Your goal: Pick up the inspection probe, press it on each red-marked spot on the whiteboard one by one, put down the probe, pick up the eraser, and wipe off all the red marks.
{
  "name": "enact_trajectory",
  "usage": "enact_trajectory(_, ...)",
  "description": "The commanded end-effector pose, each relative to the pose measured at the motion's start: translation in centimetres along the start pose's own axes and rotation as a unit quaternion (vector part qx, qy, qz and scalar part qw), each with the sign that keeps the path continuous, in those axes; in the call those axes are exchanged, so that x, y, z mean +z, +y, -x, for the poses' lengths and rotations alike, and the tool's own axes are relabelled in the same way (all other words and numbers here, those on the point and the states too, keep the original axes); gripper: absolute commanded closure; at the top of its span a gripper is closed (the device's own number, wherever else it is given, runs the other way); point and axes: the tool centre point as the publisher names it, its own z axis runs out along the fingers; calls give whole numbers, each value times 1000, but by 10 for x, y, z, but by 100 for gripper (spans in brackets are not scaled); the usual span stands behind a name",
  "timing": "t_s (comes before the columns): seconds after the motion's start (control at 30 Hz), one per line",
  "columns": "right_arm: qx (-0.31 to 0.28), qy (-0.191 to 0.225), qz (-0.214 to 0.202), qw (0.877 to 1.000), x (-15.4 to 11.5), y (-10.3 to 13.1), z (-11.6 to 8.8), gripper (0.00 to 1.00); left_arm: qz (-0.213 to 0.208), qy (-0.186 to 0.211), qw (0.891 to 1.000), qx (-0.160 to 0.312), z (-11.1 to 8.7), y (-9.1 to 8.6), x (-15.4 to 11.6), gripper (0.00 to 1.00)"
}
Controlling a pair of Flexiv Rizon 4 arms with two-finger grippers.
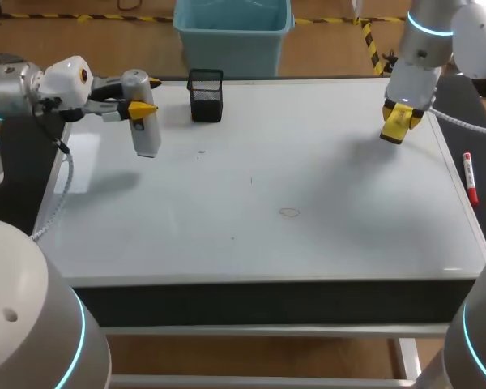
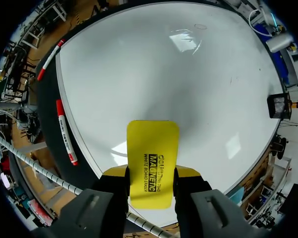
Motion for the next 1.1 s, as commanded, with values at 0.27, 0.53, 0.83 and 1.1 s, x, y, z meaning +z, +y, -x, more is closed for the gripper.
enact_trajectory(0.27, -15, 2, -2, 1000, -1, 7, 5, 100, -1, 1, 1000, 0, 1, 0, 0, 100)
enact_trajectory(0.53, -93, -16, -2, 996, 4, 94, 34, 100, -1, 1, 1000, 0, 1, 0, 0, 100)
enact_trajectory(0.83, -132, -16, 3, 991, -1, 180, 62, 100, -1, 1, 1000, 0, 1, 0, 0, 100)
enact_trajectory(1.1, -150, 8, 24, 988, -9, 244, 103, 100, -1, 1, 1000, 0, 1, 0, 0, 100)
